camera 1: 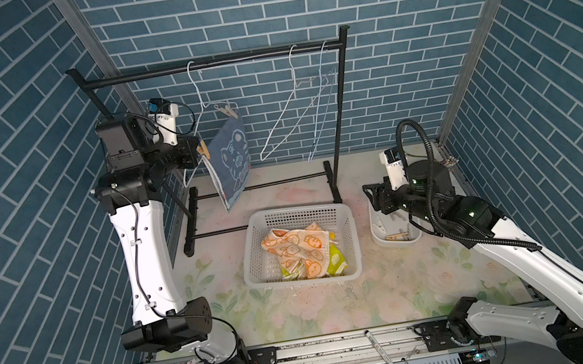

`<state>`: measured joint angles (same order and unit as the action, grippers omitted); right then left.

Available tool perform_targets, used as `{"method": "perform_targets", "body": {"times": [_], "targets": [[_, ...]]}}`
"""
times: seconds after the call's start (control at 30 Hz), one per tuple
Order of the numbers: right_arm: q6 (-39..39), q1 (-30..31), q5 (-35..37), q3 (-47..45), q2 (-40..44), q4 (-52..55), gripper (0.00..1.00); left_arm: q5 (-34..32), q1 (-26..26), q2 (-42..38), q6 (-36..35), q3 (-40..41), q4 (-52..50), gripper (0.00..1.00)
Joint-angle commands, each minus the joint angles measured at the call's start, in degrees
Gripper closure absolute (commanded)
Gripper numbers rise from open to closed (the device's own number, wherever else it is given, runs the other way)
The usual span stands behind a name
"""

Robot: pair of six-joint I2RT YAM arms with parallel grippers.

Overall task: Remove the clothespins securing towels to the hanger
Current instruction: Pick up the hanger from the clothesline.

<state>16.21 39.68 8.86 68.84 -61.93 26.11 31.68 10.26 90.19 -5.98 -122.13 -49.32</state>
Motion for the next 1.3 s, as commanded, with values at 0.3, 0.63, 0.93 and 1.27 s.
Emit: {"method": "perform_targets", "body": {"times": [0.3, 0.63, 0.93, 1.27], "targets": [[1.5, -0.4, -0.1, -1.1, 0.7, -1.2, 0.31, 4.8, 0.4, -1.9, 5.3, 3.6, 8.5, 1.00], [1.6, -0.7, 0.2, -1.9, 1.1, -1.4, 0.31, -0.2, 0.4, -13.3, 9.2, 14.4, 21.6, 1.00], [2.0, -0.7, 0.3, -2.2, 1.4, -1.4, 0.31, 0.1, 0.4, -17.9, 10.4, 17.2, 21.9, 1.00], [1.9, -0.7, -0.3, -1.8, 1.3, -1.1, 0.31, 0.8, 0.3, -34.3, 11.9, 34.7, 18.7, 1.00]]}}
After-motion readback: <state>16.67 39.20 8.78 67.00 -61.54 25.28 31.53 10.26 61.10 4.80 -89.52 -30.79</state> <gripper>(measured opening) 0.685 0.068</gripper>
